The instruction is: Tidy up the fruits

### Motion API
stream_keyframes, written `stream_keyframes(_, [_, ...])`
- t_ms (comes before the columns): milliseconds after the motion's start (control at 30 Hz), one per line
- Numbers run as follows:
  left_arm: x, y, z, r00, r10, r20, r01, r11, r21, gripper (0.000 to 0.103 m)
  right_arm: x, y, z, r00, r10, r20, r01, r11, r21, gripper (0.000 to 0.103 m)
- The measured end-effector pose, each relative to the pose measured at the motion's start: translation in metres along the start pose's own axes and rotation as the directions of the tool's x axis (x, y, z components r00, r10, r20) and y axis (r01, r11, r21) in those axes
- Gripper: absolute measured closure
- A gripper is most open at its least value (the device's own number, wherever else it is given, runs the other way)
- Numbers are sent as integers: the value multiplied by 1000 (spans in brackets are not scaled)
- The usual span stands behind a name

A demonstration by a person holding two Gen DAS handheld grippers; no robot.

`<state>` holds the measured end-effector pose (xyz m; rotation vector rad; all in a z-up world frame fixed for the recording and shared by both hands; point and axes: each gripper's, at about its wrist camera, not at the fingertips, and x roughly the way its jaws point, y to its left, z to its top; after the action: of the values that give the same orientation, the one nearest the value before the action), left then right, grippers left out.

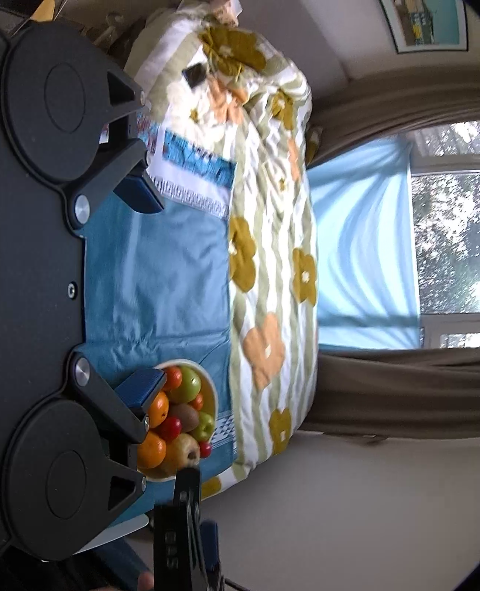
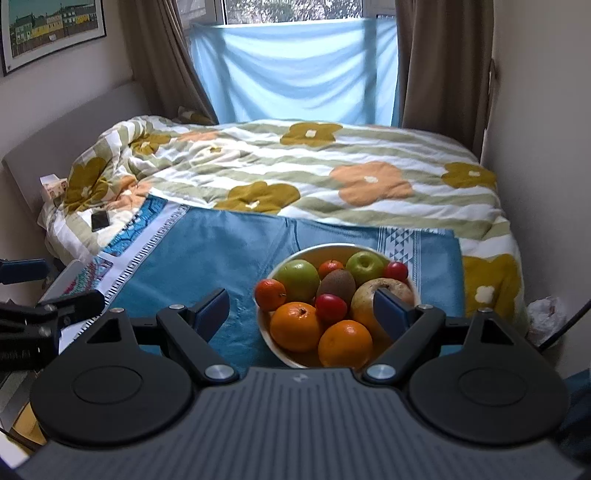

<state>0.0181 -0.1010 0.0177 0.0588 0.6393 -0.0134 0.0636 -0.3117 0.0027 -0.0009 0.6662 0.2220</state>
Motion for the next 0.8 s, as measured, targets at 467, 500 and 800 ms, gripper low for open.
stream_keyframes(467, [-51, 54, -10, 998, -16, 67, 15, 1000, 18, 0, -70, 56, -22, 987, -161, 20, 159, 983, 94, 0])
stream_keyframes(500, [-53, 57, -13, 997, -16, 71, 15, 1000, 17, 0, -71, 60, -24, 986, -168, 17, 166, 981, 101, 0])
stream_keyframes(800, [-47, 69, -25, 999, -25, 46, 25, 1000, 9, 0, -72, 82, -40, 975, -221, 9, 219, 972, 86, 0])
